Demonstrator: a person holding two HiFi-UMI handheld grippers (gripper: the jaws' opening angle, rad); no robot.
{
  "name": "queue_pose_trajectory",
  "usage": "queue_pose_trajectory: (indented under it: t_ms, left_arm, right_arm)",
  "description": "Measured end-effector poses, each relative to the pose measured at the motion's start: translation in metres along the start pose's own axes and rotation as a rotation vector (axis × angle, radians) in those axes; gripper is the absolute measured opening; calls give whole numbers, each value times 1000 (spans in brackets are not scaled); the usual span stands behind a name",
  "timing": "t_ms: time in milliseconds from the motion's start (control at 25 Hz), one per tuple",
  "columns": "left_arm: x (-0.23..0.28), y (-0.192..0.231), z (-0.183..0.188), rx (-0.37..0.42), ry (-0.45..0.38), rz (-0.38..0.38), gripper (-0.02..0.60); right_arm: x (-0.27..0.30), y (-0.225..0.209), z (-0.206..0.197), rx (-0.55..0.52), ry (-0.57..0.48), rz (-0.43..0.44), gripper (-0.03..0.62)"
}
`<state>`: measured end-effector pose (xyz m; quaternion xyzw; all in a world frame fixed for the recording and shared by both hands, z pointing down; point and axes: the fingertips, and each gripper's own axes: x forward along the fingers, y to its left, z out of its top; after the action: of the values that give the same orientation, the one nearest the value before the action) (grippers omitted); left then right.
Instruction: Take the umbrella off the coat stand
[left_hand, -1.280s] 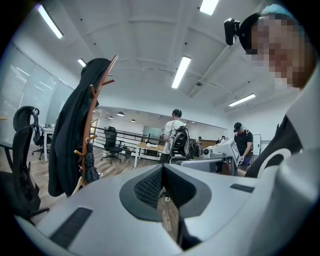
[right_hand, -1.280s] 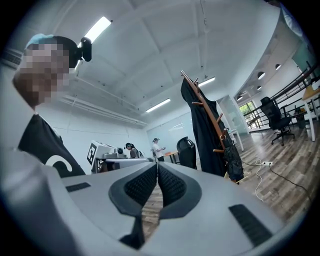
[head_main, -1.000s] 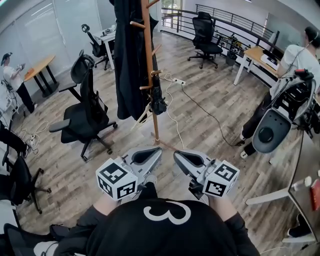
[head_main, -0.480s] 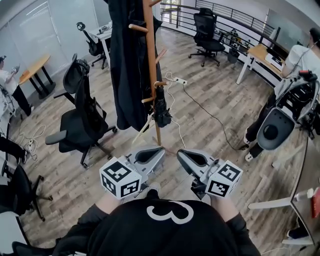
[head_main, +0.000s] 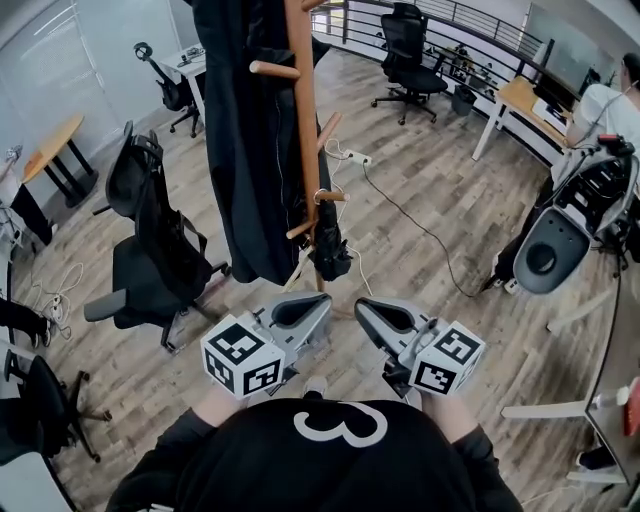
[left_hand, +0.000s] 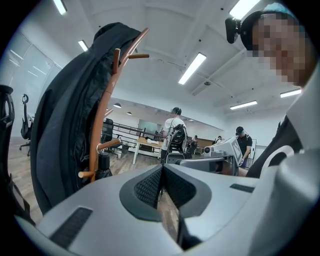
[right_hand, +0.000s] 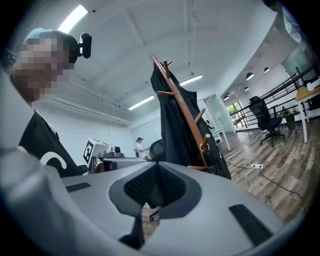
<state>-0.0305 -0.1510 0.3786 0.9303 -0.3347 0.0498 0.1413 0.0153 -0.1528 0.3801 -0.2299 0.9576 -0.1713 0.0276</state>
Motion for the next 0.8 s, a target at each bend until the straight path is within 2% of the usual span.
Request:
queue_pose_trajectory:
  t_ms: [520, 800]
  left_arm:
    - [23, 88, 6, -7, 19, -9, 17]
    - [24, 121, 6, -10, 22, 2, 17]
  right_arm:
    - [66, -61, 3, 3, 10, -63, 28]
    - [92, -85, -2, -13, 42, -96, 29]
